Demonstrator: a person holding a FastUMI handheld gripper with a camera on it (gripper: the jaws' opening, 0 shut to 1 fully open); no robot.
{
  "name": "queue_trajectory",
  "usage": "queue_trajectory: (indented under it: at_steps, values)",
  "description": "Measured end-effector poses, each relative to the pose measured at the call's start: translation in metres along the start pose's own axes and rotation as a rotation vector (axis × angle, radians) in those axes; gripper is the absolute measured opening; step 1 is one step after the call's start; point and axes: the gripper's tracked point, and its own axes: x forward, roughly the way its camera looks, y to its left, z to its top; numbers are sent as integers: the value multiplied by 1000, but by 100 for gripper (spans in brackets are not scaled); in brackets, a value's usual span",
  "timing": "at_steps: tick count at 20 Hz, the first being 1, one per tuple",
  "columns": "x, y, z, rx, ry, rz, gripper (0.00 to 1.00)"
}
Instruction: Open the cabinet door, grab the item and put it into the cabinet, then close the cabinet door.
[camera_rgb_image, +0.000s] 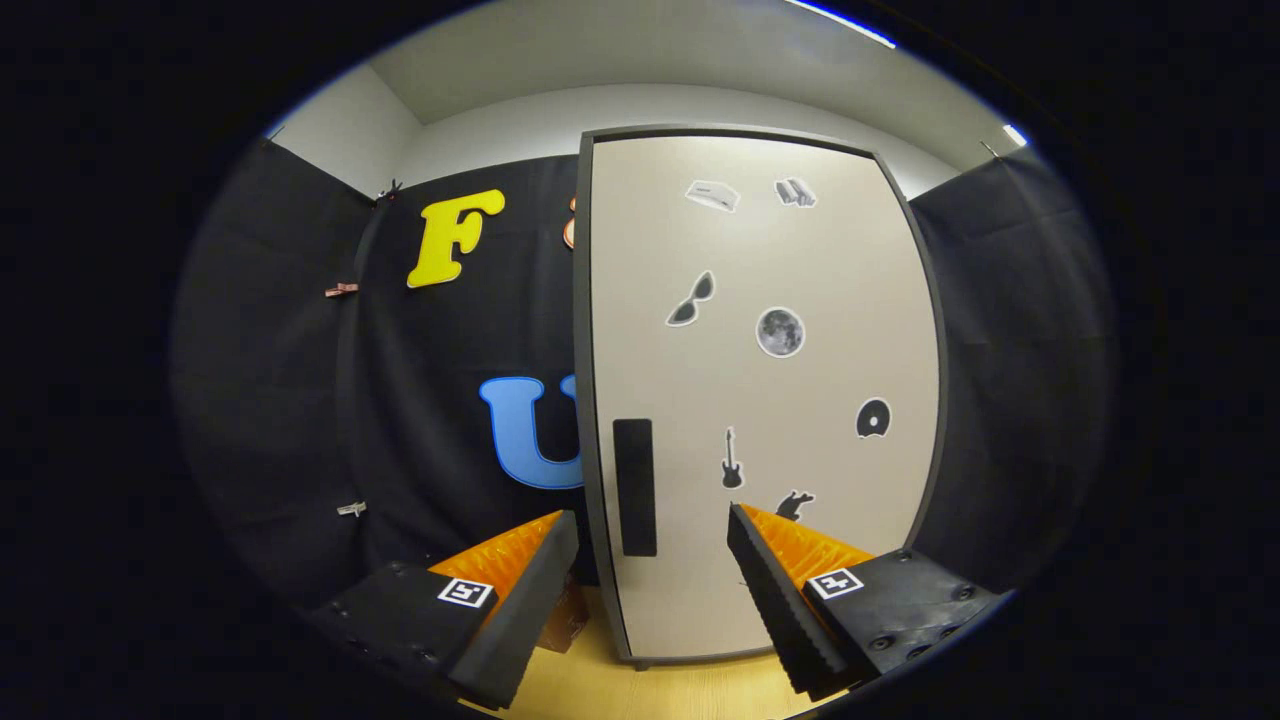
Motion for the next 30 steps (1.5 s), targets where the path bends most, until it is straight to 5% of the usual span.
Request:
queue_trajectory:
  at_steps: [17,20,25,28,30]
  values:
    - [95,-1,-49,-22,48,-91,96]
    - [101,-2,-50,-14,43,-104,88]
    - [105,-3,-49,-19,31,-115,40]
    - [107,-7,-52,-33,30,-117,40]
    - [104,-6,-52,-20,40,-117,31]
